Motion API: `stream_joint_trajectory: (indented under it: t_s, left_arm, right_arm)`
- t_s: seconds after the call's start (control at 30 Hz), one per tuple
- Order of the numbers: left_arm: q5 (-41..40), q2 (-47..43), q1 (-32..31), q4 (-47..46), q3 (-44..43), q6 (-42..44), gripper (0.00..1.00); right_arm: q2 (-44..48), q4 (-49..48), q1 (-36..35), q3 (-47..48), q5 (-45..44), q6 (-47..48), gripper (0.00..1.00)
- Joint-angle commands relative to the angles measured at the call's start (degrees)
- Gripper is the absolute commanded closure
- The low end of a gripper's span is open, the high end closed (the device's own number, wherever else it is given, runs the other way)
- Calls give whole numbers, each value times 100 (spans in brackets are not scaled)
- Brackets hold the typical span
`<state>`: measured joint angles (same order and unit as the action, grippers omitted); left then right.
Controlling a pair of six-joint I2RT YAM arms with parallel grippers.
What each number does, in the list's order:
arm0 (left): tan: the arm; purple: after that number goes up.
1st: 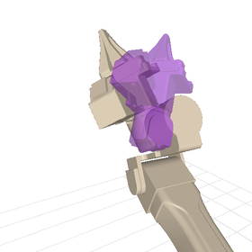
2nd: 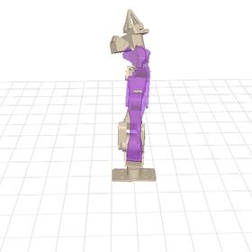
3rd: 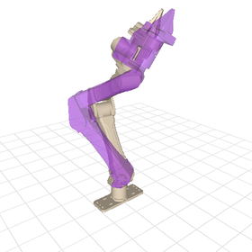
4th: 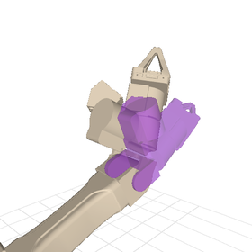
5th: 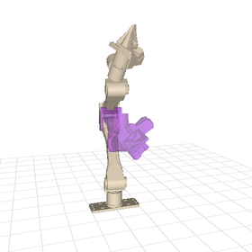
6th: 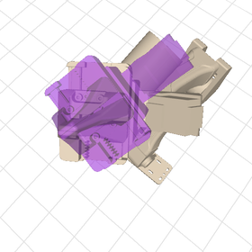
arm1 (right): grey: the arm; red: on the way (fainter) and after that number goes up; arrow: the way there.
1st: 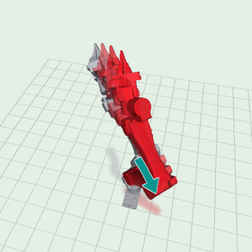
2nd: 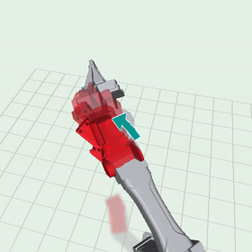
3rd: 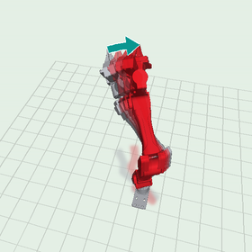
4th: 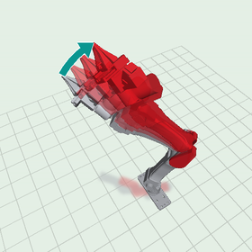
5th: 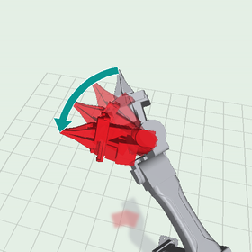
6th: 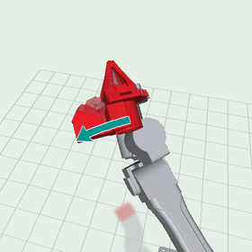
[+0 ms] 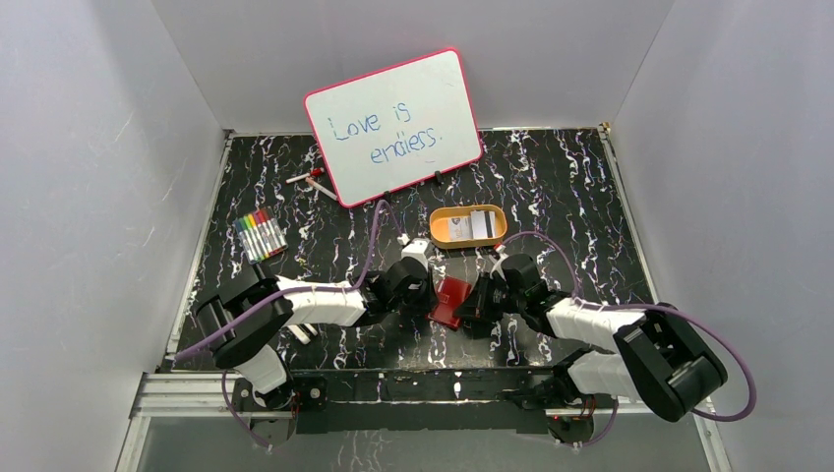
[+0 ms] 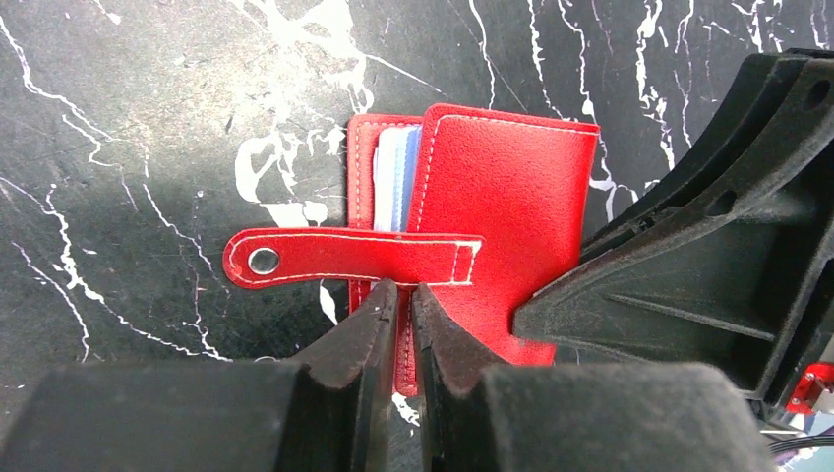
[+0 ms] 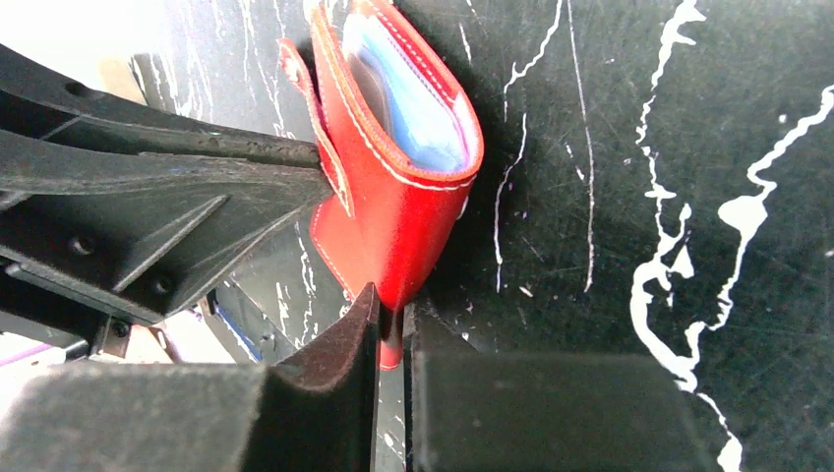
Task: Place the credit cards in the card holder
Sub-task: Pick up the card holder from the center of the board, then place the card holder at the center of the board.
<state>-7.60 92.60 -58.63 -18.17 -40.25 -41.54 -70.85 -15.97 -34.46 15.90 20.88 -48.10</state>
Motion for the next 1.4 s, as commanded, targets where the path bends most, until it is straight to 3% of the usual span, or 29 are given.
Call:
stream_joint_trajectory:
  t_s: [0.0, 0.07, 0.23, 0.33, 0.53, 0.67, 0.83, 1.0, 1.17, 1.37]
  left_arm:
    - [63, 13, -34, 196, 165, -16, 91]
    - [-50, -243, -34, 295, 173, -4, 87]
    - [-651, -1449, -34, 856, 105, -49, 48]
    - [-1100, -2191, -34, 1384, 60, -194, 36]
    - [-2416, -3327, -34, 2739, 128, -1026, 34]
    - [-3115, -3665, -37, 3706, 163, -1972, 34]
    - [-3334, -3925, -34, 4447, 252, -2812, 36]
    - [-3535, -4349, -34, 5064, 446, -3704, 38]
    - [-3641, -4901, -34, 5307, 656, -3955, 39]
    - [-3665, -5263, -37, 5481, 773, -4091, 39]
  right_arm:
    - [483, 155, -42, 199, -109, 209, 93]
    - [876, 800, -40, 422, -359, 458, 100]
    - [1653, 2965, -43, 1431, -1140, 1358, 100]
    - [1707, 4262, -95, 2327, -1907, 1997, 100]
    - [934, 6194, -716, 3635, -3973, 2208, 100]
    - [-305, 7247, -1995, 4418, -5379, 1355, 100]
    - [-1999, 9257, -2872, 5686, -6687, 69, 100]
    - [-2554, 9454, -3043, 6021, -6747, 83, 100]
    - [-3540, 9443, -3309, 6101, -6536, -204, 100]
    - [-4257, 8571, -3525, 6180, -6082, 33, 98]
